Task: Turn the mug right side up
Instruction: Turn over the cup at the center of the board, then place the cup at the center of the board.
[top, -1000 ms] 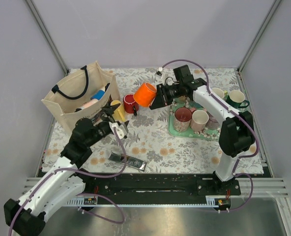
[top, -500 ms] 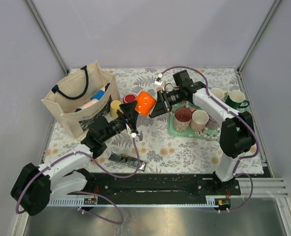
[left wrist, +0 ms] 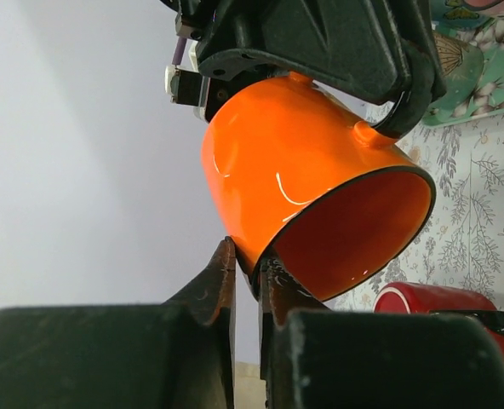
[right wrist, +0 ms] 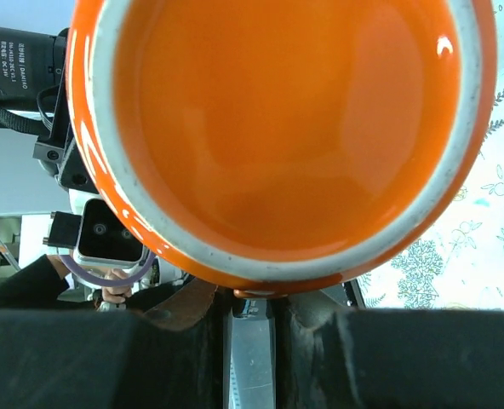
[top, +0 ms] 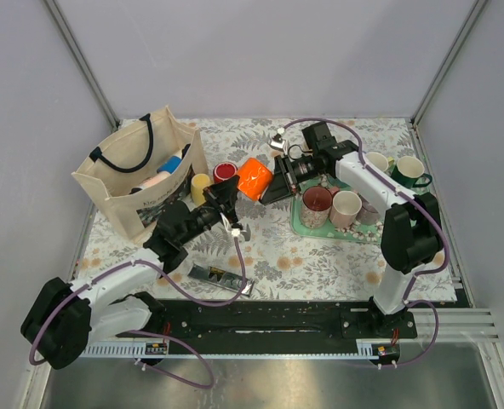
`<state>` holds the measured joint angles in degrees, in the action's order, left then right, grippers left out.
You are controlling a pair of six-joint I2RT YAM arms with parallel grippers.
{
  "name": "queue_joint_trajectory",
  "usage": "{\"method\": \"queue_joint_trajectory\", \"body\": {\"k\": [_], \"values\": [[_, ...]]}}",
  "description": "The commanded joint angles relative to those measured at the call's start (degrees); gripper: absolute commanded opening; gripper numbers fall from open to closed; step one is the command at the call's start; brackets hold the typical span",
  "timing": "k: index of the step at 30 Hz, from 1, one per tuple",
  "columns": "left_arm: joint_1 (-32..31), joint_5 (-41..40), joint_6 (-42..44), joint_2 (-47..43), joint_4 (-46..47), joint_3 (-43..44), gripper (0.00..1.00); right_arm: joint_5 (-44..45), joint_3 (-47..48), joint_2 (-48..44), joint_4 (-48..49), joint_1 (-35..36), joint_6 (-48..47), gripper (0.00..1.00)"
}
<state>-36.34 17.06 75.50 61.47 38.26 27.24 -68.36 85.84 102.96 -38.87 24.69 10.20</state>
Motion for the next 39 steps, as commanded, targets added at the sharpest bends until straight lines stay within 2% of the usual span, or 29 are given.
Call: {"method": "queue_joint_trajectory", "body": {"k": [1, 3, 5, 9, 11, 14, 15, 19, 24, 29, 34, 39], "values": [[-0.14, -1.5, -6.68, -1.62, -2.93, 2.64, 0.0, 2.79, 2.92, -0.22, 6.35, 1.15, -6.95, 0.16], [-0.14, -1.85, -7.56, -1.71, -4.24, 3.07, 0.0, 2.7, 3.19, 0.14, 6.35, 1.24, -6.68, 0.35], [-0.14, -2.55, -8.53, -1.97, -6.43, 3.6, 0.0, 3.58, 3.28, 0.31, 6.18, 1.15, -6.33, 0.5], [-0.05, -4.05, -10.55, -2.67, -11.09, 3.96, 0.0, 5.51, 3.1, 0.14, 5.91, 1.15, -5.8, 0.71], [-0.14, -4.58, -11.95, -3.29, -15.12, 4.3, 0.0, 6.83, 2.93, -0.12, 5.74, 1.07, -5.71, 0.77], [-0.14, -4.06, -14.59, -4.87, -27.23, 6.93, 0.0, 9.37, 2.4, -1.0, 5.3, 0.63, -5.63, 0.88], [-0.14, -3.79, -15.47, -5.31, -32.23, 8.34, 0.0, 11.21, 2.23, -1.44, 5.12, 0.45, -5.45, 0.99], [0.21, -3.44, -19.86, -3.04, -55.69, 16.41, 0.0, 19.21, 1.52, -3.99, 3.89, -0.95, -7.72, 1.0], [0.13, -3.53, -29.78, 5.31, -74.0, 26.96, 0.0, 29.13, 1.0, -8.38, 2.31, -2.36, -9.93, 1.0], [0.13, -5.54, -40.51, 12.34, -80.35, 35.85, 0.0, 41.62, -2.08, -14.44, 0.64, -5.17, -12.92, 1.0], [0.13, -8.44, -46.67, 19.54, -82.64, 40.33, 0.0, 47.52, 0.11, -19.37, 0.12, -7.99, -14.32, 1.0], [0.21, -10.38, -52.55, 29.39, -90.01, 48.59, 0.0, 49.72, 3.37, -22.09, -6.91, -8.87, -25.12, 1.0]]}}
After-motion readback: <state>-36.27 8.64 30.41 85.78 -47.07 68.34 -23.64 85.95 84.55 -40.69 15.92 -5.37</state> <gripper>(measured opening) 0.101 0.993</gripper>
